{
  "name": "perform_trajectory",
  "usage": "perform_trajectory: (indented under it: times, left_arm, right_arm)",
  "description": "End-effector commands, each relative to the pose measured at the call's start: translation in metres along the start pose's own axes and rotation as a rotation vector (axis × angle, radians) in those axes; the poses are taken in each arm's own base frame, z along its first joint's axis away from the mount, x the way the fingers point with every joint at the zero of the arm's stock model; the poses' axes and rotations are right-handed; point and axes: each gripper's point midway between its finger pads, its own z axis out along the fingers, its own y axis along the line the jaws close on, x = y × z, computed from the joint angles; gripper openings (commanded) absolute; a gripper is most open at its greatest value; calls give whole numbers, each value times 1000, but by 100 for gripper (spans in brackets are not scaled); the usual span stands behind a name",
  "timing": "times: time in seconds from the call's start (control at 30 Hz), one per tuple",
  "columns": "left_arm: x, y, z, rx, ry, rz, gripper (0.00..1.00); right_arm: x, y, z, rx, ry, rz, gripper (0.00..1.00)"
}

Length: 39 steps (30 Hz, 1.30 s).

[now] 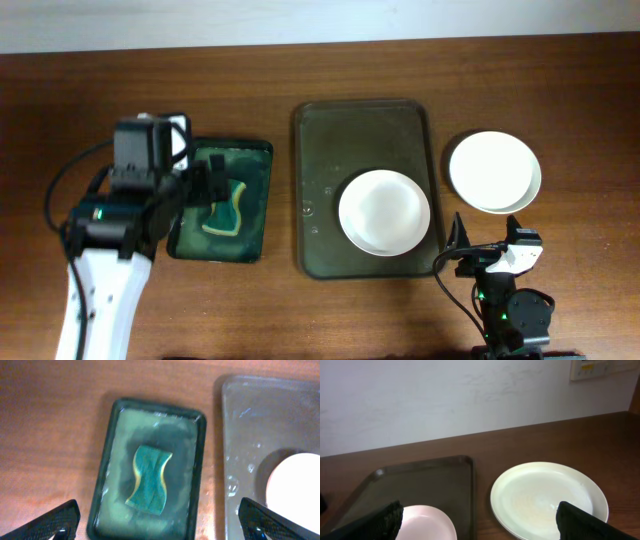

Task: Clean dirty plates on tray and stack at the side

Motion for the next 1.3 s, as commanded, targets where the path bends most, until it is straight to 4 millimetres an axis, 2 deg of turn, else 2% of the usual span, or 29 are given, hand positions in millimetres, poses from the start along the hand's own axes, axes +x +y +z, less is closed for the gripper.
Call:
perform_trajectory:
  times: [0.0,0.1,0.2,0.3,0.37,0.5,0.57,0.6,0.67,1.27]
  left_arm:
    - [10,8,-23,-1,-202,2,99]
    - [24,13,-27,29,-410,-12,99]
    - [44,27,-22,18,-602,-43,99]
    - [71,35,-13,11,-685,-55,99]
    - [82,36,-14,27,-755,-57,99]
    - [86,40,-27,33,-892,-70,99]
    - [86,42,-14,26,-934,-79,99]
    - [88,43,-7,28,-949,-80,99]
    - [103,44,14,17,-863,-73,99]
    - [102,44,13,18,-866,-73,99]
  right_arm:
    - [3,-5,0,21,5,3,98]
    - [3,-5,0,21,5,3,98]
    - [3,-5,0,21,5,3,98]
    - [3,-5,0,21,5,3,98]
    - [3,-5,0,21,5,3,98]
    - [4,-5,0,21,5,3,98]
    - [3,-5,0,21,5,3,98]
    - [3,-5,0,21,5,3,98]
    - [4,-5,0,21,5,3,98]
    - [3,-5,0,21,5,3,98]
